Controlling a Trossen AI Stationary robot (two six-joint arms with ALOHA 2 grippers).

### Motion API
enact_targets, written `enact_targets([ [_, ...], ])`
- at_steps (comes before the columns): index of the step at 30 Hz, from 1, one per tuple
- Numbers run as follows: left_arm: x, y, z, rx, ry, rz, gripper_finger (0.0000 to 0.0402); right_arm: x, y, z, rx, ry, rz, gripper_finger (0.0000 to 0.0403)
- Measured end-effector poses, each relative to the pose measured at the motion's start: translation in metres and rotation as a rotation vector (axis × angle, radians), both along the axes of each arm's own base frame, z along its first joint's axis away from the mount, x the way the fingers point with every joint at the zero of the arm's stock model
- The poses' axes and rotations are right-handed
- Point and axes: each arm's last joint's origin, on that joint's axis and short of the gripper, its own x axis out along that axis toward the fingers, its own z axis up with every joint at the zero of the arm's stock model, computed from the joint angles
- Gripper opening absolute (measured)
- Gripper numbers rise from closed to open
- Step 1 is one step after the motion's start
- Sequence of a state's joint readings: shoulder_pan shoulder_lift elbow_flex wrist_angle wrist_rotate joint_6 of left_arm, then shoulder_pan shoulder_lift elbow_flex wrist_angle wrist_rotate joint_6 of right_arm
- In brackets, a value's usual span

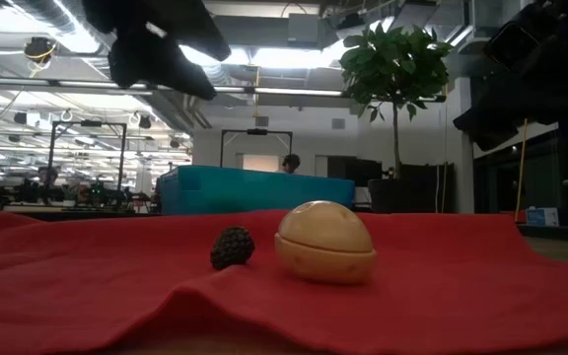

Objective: Pick and placing Produce into tupperware
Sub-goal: Put the blackberry into the blue bin

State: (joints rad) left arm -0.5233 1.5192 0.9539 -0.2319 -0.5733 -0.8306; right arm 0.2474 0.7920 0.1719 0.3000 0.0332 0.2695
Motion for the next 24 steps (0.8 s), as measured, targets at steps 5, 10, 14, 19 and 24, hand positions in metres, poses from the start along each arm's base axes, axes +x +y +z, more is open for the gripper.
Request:
enact_targets([
  [5, 0.003, -0.005, -0.021, -0.035, 0.04, 0.097, 0.0242, 0.0, 0.0, -0.001, 0.014, 0.015, -0.006, 0.0196],
  [10, 0.022, -0.02, -0.034, -0.028, 0.17, 0.166, 0.0242, -0.002, 0.0, -0.006, 0.051, 0.08, -0.025, 0.0196],
  [14, 0.042, -0.033, -0.027, 0.019, 0.323, 0.258, 0.0242, -0.004, -0.001, -0.01, 0.083, 0.127, -0.043, 0.0196],
  [19, 0.065, -0.05, -0.015, 0.015, 0.462, 0.396, 0.0242, -0.004, -0.001, -0.01, 0.077, 0.132, -0.041, 0.0196],
  [24, 0.087, -0.069, -0.01, -0.047, 0.499, 0.419, 0.0242, -0.004, -0.001, -0.01, 0.056, 0.128, -0.033, 0.0196],
])
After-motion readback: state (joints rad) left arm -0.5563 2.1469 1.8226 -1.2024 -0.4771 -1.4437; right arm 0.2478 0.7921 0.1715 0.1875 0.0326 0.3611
